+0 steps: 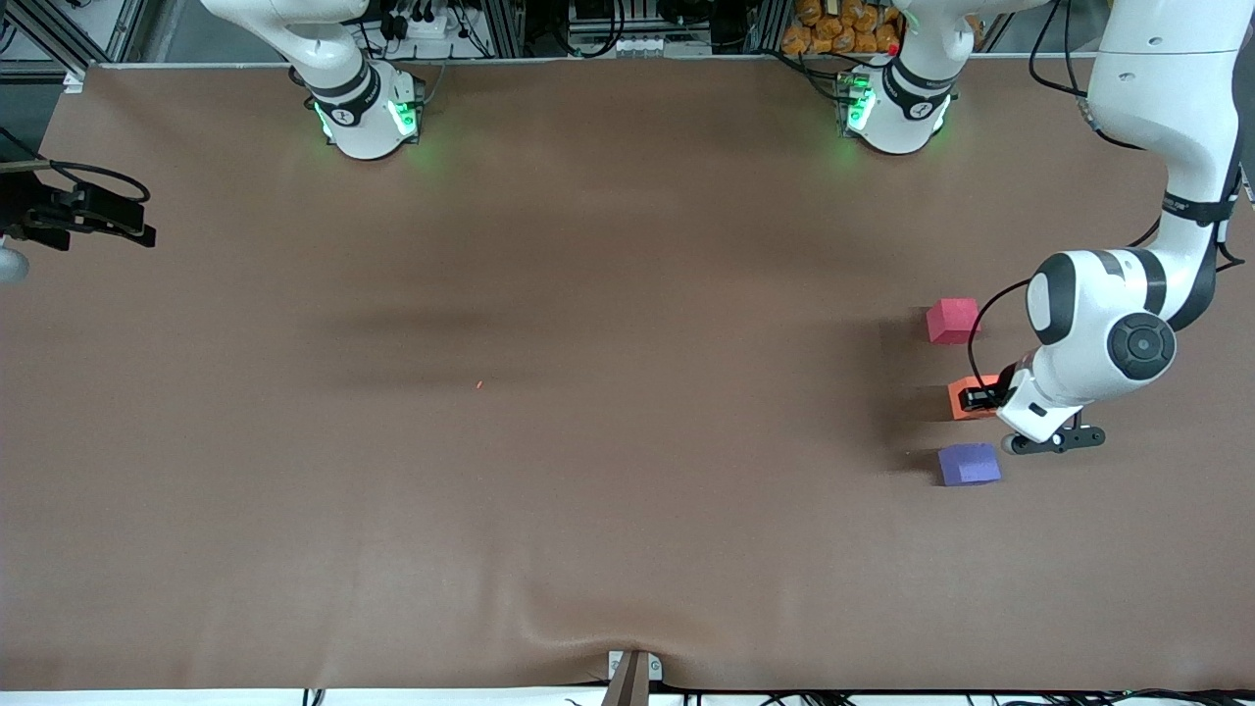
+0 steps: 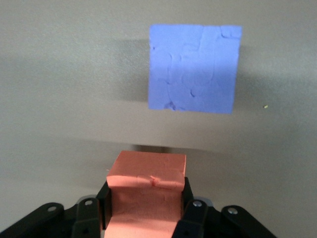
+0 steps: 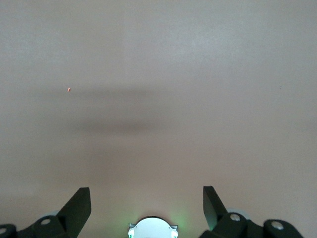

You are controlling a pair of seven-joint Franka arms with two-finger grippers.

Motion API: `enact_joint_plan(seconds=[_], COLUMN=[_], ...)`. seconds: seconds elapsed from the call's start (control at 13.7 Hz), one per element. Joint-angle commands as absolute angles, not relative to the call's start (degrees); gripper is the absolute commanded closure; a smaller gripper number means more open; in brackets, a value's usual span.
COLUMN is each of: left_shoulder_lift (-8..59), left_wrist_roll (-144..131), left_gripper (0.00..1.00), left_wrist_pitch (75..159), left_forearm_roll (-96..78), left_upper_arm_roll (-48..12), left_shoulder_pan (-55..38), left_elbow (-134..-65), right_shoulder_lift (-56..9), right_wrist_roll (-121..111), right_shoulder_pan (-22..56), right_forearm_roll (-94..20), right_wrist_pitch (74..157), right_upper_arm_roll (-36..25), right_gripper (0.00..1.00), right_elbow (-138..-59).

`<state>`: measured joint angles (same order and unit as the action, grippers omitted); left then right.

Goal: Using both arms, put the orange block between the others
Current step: 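Lower the orange cube with the left gripper between pink and blue cubes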

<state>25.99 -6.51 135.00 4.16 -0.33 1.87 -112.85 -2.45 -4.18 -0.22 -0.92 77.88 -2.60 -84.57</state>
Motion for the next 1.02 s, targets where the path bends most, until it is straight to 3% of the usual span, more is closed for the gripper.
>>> enact_joint_plan(seconds=[0.0,0.59,0.66,0.73,0.8,0.95], left_shoulder_lift=[23.73,24.52,24.70,24.70,24.70,24.17], left_wrist_roll=[-4.58,-0.62,-0.62,-0.62,-0.62,-0.97], left_gripper=[1.00,1.00,0.90,0.56,0.01,0.00], left_wrist_pitch=[138.77,143.17,143.35,143.35,143.35,143.09], left_forearm_roll=[5.36,5.36,5.27,5.27,5.27,5.27], left_upper_arm_roll=[-1.75,-2.20,-2.20,-2.20,-2.20,-2.20], left_shoulder_pan=[2.55,3.25,3.25,3.34,3.34,3.34], left_elbow=[-116.98,-119.18,-119.18,-119.18,-119.18,-118.83], right_shoulder_lift=[-1.67,-1.67,-1.67,-1.67,-1.67,-1.67], right_wrist_roll=[-4.31,-4.31,-4.31,-4.22,-4.22,-4.22], right_shoulder_pan=[-0.18,0.88,1.05,1.14,1.75,1.93], right_forearm_roll=[-1.93,-1.67,-1.76,-1.84,-1.67,-1.49], right_wrist_pitch=[77.78,77.70,77.78,77.87,77.87,77.96], right_upper_arm_roll=[-2.29,-2.29,-2.29,-2.29,-2.29,-2.29], right_gripper=[0.00,0.00,0.00,0.00,0.00,0.00], right_elbow=[-84.73,-84.73,-84.73,-84.73,-84.73,-84.73])
